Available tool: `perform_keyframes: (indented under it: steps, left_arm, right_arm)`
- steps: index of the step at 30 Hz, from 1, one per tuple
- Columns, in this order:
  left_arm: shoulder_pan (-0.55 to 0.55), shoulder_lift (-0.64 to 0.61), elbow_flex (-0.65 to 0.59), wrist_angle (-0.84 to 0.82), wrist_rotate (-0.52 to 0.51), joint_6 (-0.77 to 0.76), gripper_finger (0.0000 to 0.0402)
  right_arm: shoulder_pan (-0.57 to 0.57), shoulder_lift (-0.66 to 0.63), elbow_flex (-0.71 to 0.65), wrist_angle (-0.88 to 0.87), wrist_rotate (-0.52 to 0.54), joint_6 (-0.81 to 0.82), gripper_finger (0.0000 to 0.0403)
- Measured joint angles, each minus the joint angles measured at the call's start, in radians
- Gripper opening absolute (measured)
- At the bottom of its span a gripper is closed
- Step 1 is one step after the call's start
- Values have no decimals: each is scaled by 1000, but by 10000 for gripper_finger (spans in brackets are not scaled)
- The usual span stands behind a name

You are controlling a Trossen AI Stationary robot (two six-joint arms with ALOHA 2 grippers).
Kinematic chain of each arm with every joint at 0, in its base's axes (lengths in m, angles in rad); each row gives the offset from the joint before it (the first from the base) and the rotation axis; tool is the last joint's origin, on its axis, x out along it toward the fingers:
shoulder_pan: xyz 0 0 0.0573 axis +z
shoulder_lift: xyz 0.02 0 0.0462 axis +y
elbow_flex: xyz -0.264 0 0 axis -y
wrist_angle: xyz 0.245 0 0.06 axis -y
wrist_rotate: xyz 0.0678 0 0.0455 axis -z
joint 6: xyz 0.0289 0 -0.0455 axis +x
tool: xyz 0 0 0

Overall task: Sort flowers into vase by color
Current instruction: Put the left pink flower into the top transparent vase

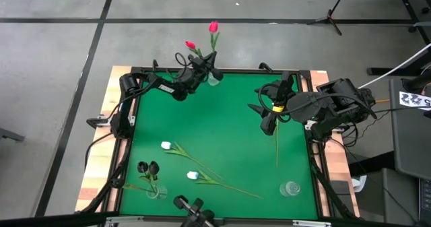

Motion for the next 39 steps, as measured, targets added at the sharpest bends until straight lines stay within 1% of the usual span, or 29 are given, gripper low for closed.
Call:
perform_keyframes:
  steps: [7,12,18,21,26,35,37,39]
  left_arm:
    - [1,-5,33,-80,-2,-16,3]
    - [1,-57,64,-227,-3,-29,2]
    - [-13,-69,70,-350,-3,-69,2]
    - [-28,-69,70,-354,-6,-69,1]
    - [-35,-63,70,-359,-39,-75,1]
    - [-39,-21,69,-330,-45,-106,0]
    - [-48,-10,68,-301,-46,-85,0]
    - [-62,-5,55,-232,-46,-52,0]
  right_arm:
    - [0,0,0,-1,0,-4,241]
    - [0,0,0,0,2,-13,241]
    - [0,0,0,0,8,-26,241]
    - [0,0,0,0,7,-27,241]
    - [0,0,0,0,8,-27,241]
    - [0,0,0,-1,7,-28,241]
    - [0,0,0,-1,7,-28,241]
    - [0,0,0,-2,7,-28,241]
